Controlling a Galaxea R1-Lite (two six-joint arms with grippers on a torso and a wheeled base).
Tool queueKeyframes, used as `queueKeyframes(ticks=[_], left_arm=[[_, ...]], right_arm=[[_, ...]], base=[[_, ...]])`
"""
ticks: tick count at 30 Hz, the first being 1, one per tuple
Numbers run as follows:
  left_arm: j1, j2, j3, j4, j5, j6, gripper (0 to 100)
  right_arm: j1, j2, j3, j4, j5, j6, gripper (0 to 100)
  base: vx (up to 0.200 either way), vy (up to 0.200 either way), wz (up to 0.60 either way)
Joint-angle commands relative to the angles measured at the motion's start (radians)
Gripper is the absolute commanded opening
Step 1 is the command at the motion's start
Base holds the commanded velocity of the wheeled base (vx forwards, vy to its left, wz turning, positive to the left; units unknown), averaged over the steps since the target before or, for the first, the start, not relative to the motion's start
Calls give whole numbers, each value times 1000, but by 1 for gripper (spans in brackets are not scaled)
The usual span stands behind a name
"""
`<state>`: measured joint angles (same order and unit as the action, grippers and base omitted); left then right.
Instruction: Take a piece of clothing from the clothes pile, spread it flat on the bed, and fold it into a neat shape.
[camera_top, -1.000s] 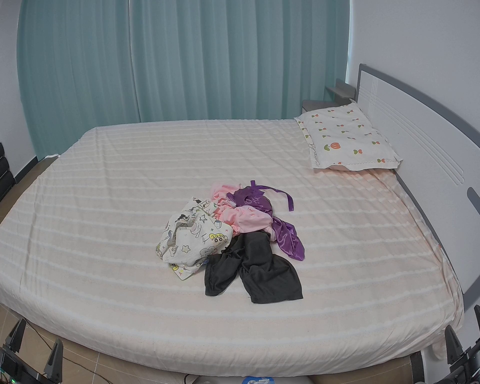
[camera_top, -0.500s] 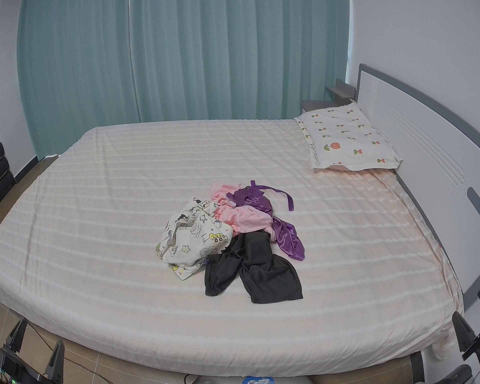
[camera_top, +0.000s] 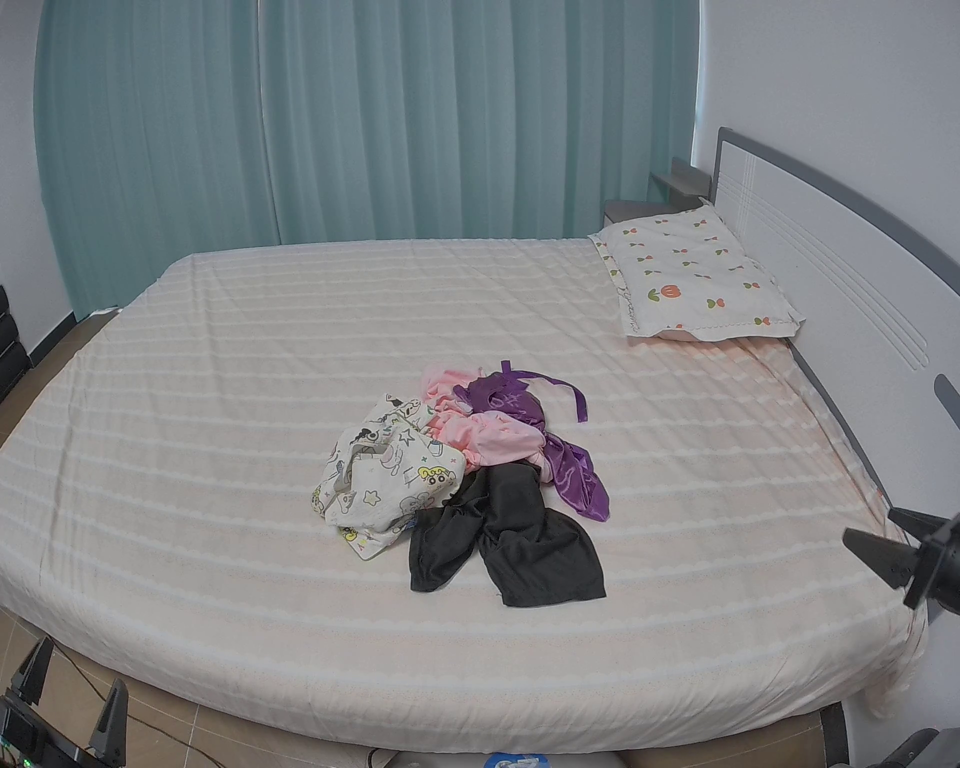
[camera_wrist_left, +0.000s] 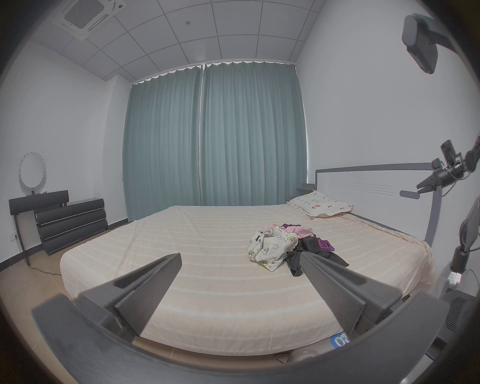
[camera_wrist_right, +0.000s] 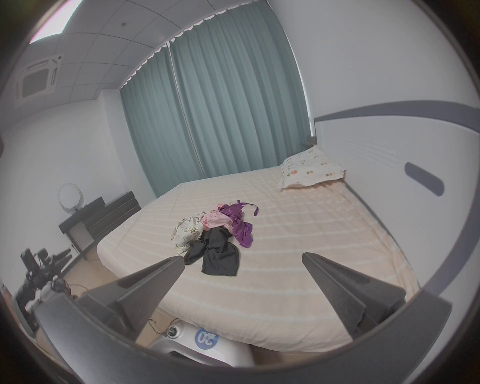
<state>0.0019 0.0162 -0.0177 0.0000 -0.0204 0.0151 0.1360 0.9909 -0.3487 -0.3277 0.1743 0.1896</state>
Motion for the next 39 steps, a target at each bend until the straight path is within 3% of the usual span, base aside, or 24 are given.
queueKeyframes(ticks=[1, 2, 5, 7, 13, 17, 31, 38, 39], left_arm=[[4, 205, -263, -58, 33, -165, 100], [10, 272, -298, -64, 39, -215, 100], [-2, 412, -312, -84, 39, -113, 100], [-31, 472, -262, -89, 17, -70, 100], [-102, 492, -119, -123, 8, -61, 100], [-103, 493, -114, -121, 7, -69, 100], [-103, 528, -123, -127, 5, -70, 100], [-128, 703, -123, -227, 5, -81, 100], [-155, 806, -122, -313, 5, -155, 100]], right_arm=[[179, 693, -164, -364, -78, 200, 100], [188, 721, -177, -373, -79, 208, 100], [212, 807, -222, -381, -111, 223, 100], [225, 864, -254, -387, -134, 263, 100], [266, 1005, -314, -438, -187, 358, 100], [280, 1095, -360, -452, -229, 363, 100], [309, 1387, -550, -508, -242, 360, 100], [326, 1487, -635, -498, -272, 355, 100], [327, 1511, -671, -487, -274, 353, 100]], base=[[0, 0, 0], [0, 0, 0], [0, 0, 0], [0, 0, 0], [0, 0, 0], [0, 0, 0], [0, 0, 0], [0, 0, 0], [0, 0, 0]])
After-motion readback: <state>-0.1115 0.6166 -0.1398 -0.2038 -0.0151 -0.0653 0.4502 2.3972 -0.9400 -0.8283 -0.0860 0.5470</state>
